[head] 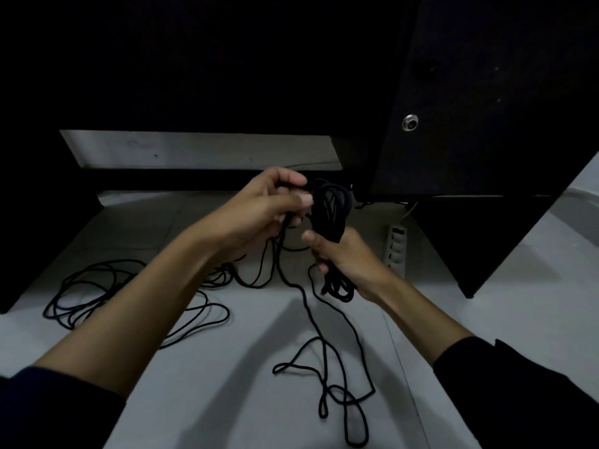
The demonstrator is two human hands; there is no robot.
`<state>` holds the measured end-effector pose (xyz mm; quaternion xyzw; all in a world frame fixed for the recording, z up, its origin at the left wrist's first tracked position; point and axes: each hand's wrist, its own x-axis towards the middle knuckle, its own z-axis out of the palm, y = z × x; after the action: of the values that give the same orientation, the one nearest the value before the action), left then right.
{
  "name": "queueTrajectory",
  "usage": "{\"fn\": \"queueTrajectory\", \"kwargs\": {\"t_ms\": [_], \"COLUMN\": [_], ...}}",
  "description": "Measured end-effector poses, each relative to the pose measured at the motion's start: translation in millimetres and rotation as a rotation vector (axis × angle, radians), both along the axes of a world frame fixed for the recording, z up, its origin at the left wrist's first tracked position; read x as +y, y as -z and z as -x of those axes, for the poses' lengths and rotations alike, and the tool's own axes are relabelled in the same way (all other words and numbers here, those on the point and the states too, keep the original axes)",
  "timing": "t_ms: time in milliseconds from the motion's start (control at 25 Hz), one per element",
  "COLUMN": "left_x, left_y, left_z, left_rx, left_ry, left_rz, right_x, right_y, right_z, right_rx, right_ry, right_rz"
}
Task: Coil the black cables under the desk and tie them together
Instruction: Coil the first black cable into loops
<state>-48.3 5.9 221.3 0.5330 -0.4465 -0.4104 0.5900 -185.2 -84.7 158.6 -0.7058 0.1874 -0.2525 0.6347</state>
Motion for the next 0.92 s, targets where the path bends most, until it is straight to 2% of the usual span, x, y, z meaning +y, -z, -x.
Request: {"fn": "queueTrajectory", "kwargs": {"t_ms": [160,280,520,840,920], "left_x": [-12,-20,-28,-28,-28], "left_y": [-1,4,11,18,19], "left_z": [13,16,20,13,8], "left_rx": [0.082,0.119,-0.042,-0.058,-0.146], "left_ry": [-0.116,-0.209,-0.303,-0.170,-0.148], "left_rz": [0.145,0.230,0.320,0.299,0.294], "right_x": [1,1,5,12,11], "right_y": [1,1,4,5,6], "right_z": [-4,-6,-7,-7,-8], "right_rx": [0.004,-0.009,-0.004,0.052,0.047], "right_ry": [0.014,0.024,-0.068,-0.025,-0.023], "right_rz": [0.069,0.045,-0.163,-0.219,-0.206]}}
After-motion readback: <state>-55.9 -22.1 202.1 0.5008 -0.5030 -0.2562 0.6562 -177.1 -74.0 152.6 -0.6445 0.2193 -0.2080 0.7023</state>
